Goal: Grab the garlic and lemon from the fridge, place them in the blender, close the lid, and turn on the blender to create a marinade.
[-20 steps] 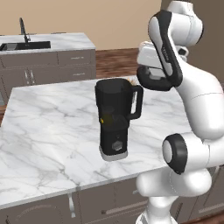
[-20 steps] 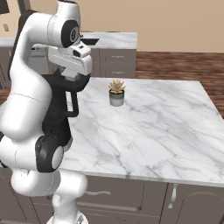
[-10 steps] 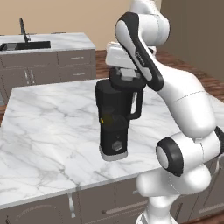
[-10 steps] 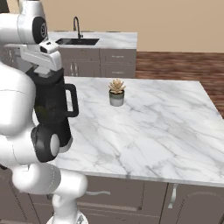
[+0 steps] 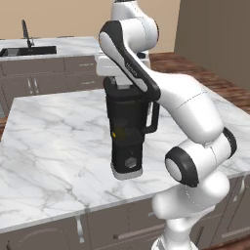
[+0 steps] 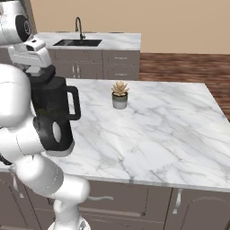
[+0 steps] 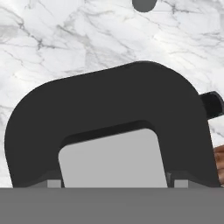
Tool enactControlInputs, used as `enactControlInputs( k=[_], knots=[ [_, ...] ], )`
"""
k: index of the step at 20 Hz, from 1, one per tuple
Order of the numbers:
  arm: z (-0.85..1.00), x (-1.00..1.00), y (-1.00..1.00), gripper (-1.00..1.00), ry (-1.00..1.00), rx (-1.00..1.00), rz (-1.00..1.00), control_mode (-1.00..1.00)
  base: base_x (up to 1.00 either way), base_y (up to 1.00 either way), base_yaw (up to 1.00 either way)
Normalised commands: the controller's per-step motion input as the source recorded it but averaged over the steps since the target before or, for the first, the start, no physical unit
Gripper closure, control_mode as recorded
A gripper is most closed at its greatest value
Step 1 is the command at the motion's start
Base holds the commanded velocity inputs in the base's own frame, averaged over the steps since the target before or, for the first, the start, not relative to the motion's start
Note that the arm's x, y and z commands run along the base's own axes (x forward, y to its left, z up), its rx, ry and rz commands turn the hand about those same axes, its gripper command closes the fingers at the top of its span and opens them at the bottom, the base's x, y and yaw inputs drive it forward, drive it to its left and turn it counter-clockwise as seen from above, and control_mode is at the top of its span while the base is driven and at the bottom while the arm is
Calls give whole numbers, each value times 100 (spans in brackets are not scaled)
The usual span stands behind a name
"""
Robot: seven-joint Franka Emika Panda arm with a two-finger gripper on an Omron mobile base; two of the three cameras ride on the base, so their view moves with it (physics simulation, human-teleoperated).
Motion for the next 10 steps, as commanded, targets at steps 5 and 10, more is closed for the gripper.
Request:
enactControlInputs(
  k=[5,10],
  knots=[
    [-9,38,-23,100,0,-1,19,-100,0,0,0],
    [-4,3,-4,100,0,3,3,-100,0,0,0]
  ],
)
